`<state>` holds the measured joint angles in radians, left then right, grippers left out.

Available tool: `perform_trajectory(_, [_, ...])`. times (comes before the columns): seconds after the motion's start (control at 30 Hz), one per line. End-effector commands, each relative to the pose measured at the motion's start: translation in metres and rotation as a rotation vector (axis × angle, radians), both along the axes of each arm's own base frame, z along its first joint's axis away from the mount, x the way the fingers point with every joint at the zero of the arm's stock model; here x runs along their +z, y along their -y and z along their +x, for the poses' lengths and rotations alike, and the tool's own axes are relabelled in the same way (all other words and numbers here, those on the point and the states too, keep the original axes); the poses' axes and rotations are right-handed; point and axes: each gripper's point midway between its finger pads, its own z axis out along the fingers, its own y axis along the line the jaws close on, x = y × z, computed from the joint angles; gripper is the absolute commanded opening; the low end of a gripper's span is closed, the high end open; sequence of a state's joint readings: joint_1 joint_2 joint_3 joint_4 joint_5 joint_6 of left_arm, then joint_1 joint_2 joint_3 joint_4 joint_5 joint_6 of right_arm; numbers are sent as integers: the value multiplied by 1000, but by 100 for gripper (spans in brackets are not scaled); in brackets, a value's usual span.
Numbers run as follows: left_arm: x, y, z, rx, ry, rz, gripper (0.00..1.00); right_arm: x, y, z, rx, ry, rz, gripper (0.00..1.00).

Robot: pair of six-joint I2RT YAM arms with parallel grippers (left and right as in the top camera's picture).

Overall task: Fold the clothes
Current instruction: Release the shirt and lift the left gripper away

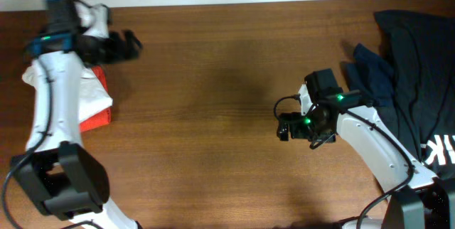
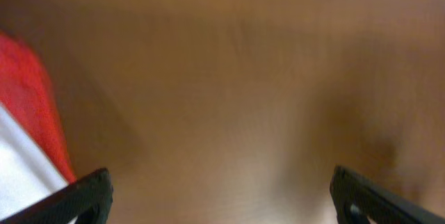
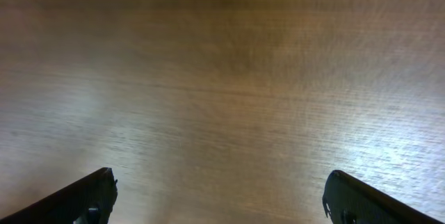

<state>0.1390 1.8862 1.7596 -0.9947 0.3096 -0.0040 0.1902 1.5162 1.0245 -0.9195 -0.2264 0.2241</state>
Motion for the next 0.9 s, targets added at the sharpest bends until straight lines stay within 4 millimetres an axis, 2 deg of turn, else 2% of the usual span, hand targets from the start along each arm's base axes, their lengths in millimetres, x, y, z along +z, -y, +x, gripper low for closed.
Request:
perform_trajectory(0.0, [-29, 27, -44, -55, -224, 128, 99, 39, 1, 19, 17, 74, 14, 99])
perform_trajectory(0.07, [-34, 41, -71, -97, -329, 132, 99, 54, 10, 15, -14, 39, 9, 99])
perform_trajectory(0.13, [-36, 48, -106, -124, -472, 144, 99, 63, 27, -3, -63, -49, -3, 99])
perform_trajectory(0.23, [-34, 50, -128, -142, -557, 155, 99, 62, 42, -22, -108, -123, -21, 99])
perform_trajectory(0.37, [-25, 53, -150, -157, -552, 167, 99, 77, 48, -36, -124, -43, -31, 99])
perform_trajectory(0.47, [-20, 56, -163, -143, -421, 164, 99, 93, 61, -53, -163, 79, -85, 99])
perform_trajectory(0.6, [-4, 54, -182, -111, -95, 162, 99, 114, 63, -71, -177, 345, -62, 99])
perform_trajectory(0.67, [14, 57, -196, -113, 117, 159, 99, 126, 65, -85, -187, 524, -42, 99])
perform_trajectory(0.8, [55, 56, -219, -84, 495, 143, 99, 153, 66, -110, -198, 774, -13, 99])
perform_trajectory(0.87, [71, 54, -232, -75, 590, 137, 99, 163, 66, -119, -198, 847, -1, 99])
